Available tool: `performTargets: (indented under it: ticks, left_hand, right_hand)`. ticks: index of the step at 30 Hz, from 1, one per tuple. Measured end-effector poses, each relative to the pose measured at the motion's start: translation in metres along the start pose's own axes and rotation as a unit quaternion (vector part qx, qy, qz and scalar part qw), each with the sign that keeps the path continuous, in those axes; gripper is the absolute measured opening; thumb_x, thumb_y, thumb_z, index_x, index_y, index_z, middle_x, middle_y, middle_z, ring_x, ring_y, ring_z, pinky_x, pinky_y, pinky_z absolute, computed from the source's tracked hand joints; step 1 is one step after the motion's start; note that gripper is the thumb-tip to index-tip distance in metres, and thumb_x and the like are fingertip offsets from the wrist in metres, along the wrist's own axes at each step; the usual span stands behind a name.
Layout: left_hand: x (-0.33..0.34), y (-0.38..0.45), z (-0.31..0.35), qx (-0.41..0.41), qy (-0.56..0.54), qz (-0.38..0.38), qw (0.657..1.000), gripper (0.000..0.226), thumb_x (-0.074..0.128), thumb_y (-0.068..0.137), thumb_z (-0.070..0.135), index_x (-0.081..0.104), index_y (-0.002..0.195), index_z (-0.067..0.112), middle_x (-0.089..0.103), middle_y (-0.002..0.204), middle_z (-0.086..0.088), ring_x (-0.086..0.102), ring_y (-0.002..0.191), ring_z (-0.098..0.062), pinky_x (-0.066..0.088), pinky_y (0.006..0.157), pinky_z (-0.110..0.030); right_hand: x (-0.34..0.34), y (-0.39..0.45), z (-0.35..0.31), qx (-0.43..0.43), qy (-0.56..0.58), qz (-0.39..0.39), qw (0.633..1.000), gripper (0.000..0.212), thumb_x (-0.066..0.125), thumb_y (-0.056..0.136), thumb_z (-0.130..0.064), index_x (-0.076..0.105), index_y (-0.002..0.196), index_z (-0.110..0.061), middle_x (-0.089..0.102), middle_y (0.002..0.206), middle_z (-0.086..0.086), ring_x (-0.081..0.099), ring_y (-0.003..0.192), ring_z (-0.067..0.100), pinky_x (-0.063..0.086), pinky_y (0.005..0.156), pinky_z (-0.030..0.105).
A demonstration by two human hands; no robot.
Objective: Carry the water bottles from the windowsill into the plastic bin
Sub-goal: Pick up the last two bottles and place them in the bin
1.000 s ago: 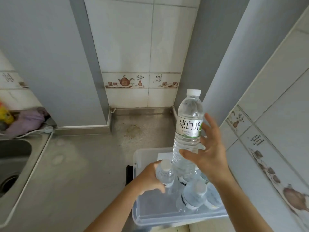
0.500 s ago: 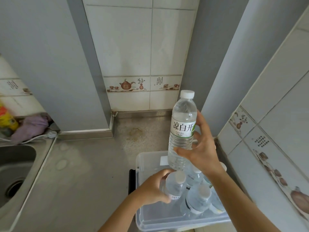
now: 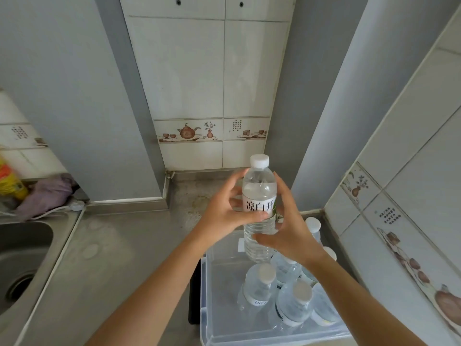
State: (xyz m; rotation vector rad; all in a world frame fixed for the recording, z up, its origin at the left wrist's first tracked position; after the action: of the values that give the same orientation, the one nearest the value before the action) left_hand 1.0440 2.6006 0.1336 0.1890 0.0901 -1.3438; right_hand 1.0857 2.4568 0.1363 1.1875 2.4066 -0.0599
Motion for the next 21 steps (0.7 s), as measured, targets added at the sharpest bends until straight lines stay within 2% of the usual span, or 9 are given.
performTargets:
  ticks: [4, 7, 10, 12, 14, 17, 21]
  left_hand:
    - [0.005, -0.009, -0.018, 0.025, 0.027, 0.014, 0.999, 0.087, 0.096, 0.057, 0.018, 0.050, 0.122, 0.055, 0.070, 0.114, 0.012, 0.069, 0.101, -0.008, 0.059, 0.082, -0.030]
    - [0.012, -0.017, -0.042, 0.001, 0.012, 0.020, 1.000, 0.085, 0.095, 0.059, 0.014, 0.052, 0.116, 0.061, 0.069, 0.115, 0.013, 0.068, 0.103, -0.007, 0.060, 0.082, -0.031]
    - [0.020, -0.024, -0.062, -0.027, 0.012, 0.025, 0.999, 0.081, 0.093, 0.062, 0.011, 0.050, 0.117, 0.053, 0.066, 0.115, 0.018, 0.066, 0.101, 0.000, 0.058, 0.080, -0.025]
    - [0.025, -0.027, -0.073, -0.045, 0.024, 0.019, 0.999, 0.082, 0.092, 0.064, 0.011, 0.047, 0.112, 0.059, 0.062, 0.114, 0.021, 0.065, 0.099, 0.004, 0.058, 0.083, -0.027]
    - [0.028, -0.030, -0.085, -0.066, 0.045, 0.007, 0.997, 0.085, 0.093, 0.062, 0.020, 0.041, 0.107, 0.069, 0.060, 0.116, 0.020, 0.065, 0.103, -0.003, 0.058, 0.088, -0.033]
    - [0.032, -0.033, -0.098, -0.089, 0.107, -0.011, 0.990, 0.087, 0.093, 0.060, 0.033, 0.031, 0.107, 0.072, 0.061, 0.115, 0.017, 0.065, 0.106, -0.010, 0.058, 0.088, -0.036]
    - [0.039, -0.036, -0.107, -0.086, 0.154, -0.028, 0.984, 0.084, 0.089, 0.071, 0.018, 0.028, 0.112, 0.060, 0.054, 0.115, 0.023, 0.061, 0.108, -0.005, 0.058, 0.088, -0.036]
  right_hand:
    - [-0.025, 0.004, -0.019, 0.003, -0.104, -0.058, 0.993, 0.086, 0.083, 0.067, -0.016, 0.034, 0.132, -0.044, 0.043, 0.124, -0.024, 0.045, 0.114, -0.009, 0.036, 0.085, 0.000]
    - [-0.040, 0.015, -0.031, 0.003, -0.108, -0.055, 0.993, 0.062, 0.079, 0.074, -0.021, 0.053, 0.129, -0.033, 0.055, 0.123, -0.018, 0.056, 0.109, -0.004, 0.043, 0.083, 0.006]
    - [-0.027, 0.020, -0.030, -0.019, -0.144, -0.071, 0.987, 0.035, 0.074, 0.080, -0.025, 0.066, 0.113, -0.028, 0.067, 0.106, -0.017, 0.065, 0.088, -0.002, 0.052, 0.074, 0.014]
    - [-0.018, 0.021, -0.023, -0.050, -0.194, -0.060, 0.978, 0.022, 0.074, 0.080, -0.023, 0.072, 0.101, -0.023, 0.070, 0.095, -0.011, 0.066, 0.079, 0.004, 0.053, 0.070, 0.019]
    - [-0.011, 0.020, -0.014, -0.050, -0.223, -0.059, 0.972, 0.022, 0.076, 0.078, -0.021, 0.071, 0.100, -0.022, 0.072, 0.091, -0.009, 0.065, 0.077, 0.004, 0.053, 0.071, 0.022]
    - [-0.002, 0.014, -0.001, -0.043, -0.262, -0.072, 0.961, 0.035, 0.078, 0.076, -0.023, 0.064, 0.108, -0.026, 0.072, 0.095, -0.009, 0.065, 0.081, 0.004, 0.053, 0.074, 0.023]
    - [0.004, 0.005, 0.014, -0.027, -0.284, -0.079, 0.955, 0.037, 0.078, 0.075, -0.028, 0.058, 0.105, -0.029, 0.068, 0.096, -0.010, 0.062, 0.081, 0.005, 0.051, 0.071, 0.019]
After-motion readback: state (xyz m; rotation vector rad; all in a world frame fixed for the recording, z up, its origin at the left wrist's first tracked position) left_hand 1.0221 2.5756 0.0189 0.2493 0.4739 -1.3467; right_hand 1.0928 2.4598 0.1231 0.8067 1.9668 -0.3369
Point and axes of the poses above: each hand's wrist, its own y-axis towards the middle knuckle, its own x-axis out of the palm, z = x × y, the point moved 5 cm from there along y, towards the middle knuckle
